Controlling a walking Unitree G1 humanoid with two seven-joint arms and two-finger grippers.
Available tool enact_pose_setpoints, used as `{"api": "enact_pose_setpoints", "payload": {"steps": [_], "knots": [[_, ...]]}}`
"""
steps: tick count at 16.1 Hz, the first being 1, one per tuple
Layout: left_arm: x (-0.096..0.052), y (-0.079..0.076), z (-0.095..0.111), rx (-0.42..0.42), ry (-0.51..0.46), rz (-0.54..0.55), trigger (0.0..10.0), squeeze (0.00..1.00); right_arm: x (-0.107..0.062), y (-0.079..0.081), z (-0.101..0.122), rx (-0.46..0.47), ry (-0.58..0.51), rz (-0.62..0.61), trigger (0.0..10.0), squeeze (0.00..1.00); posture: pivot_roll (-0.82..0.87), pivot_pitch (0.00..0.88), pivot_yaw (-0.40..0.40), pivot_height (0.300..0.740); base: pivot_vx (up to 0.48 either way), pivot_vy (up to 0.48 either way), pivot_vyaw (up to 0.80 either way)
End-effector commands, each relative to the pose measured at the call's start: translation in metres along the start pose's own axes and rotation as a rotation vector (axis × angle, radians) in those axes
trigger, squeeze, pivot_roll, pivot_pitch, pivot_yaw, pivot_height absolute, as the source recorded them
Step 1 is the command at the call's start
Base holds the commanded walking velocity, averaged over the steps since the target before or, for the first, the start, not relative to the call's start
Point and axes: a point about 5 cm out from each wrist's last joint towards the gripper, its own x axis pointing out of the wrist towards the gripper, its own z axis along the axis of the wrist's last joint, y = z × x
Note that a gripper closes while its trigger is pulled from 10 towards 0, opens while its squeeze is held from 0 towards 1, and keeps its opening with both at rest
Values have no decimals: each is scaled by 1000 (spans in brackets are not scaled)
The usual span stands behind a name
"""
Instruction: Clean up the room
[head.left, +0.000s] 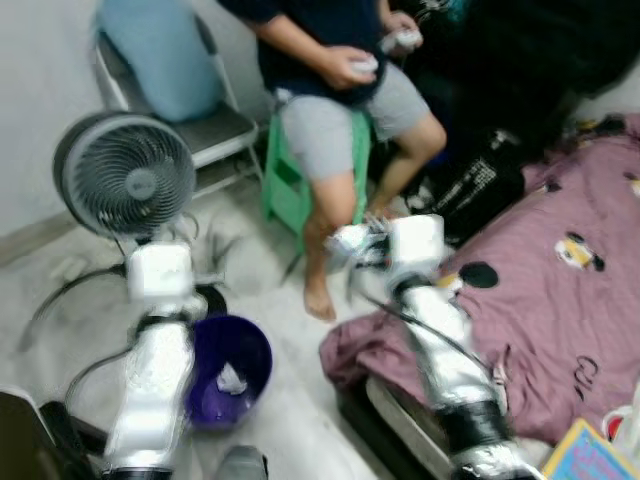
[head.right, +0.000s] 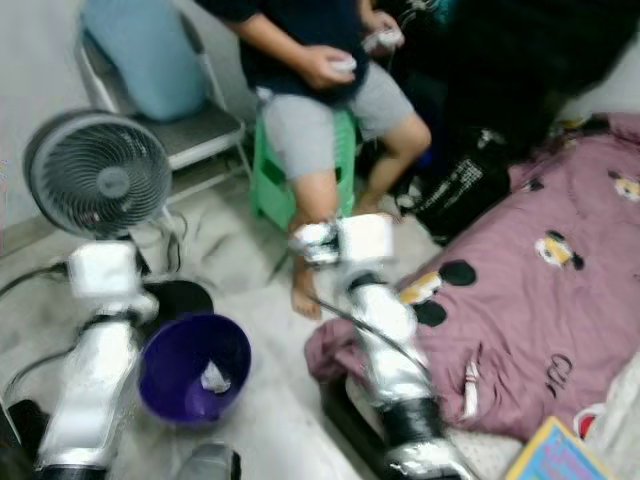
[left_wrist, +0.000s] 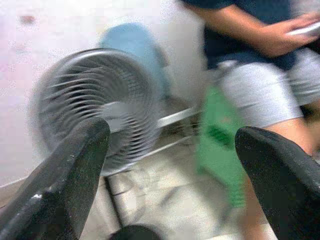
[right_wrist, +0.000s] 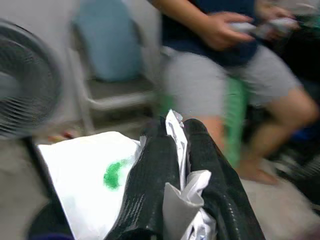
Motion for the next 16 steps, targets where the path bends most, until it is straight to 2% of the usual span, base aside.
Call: {"api": "enact_pose_setpoints", "payload": {"steps": [1,5,8,16], "knots": [[0,-5,7,-11,-24,-1,10000,0,-1,-8,-1,-13,5,-15,10000,0,171,0,-81,740,0,0,800],[0,-4,5,-10,-17,10,10000,0,1,-6,0,-19,3,-4,10000,0,160,0,-81,740,0,0,800],[7,-12,7,18,-29,-20,10000,0,-1,-15,0,-30,-1,-43,10000,0,132,0,-52,740,0,0,800],[9,-14,8,31,-31,-34,10000,0,1,-13,-1,-27,-3,-42,10000,0,142,0,-49,740,0,0,800]]}}
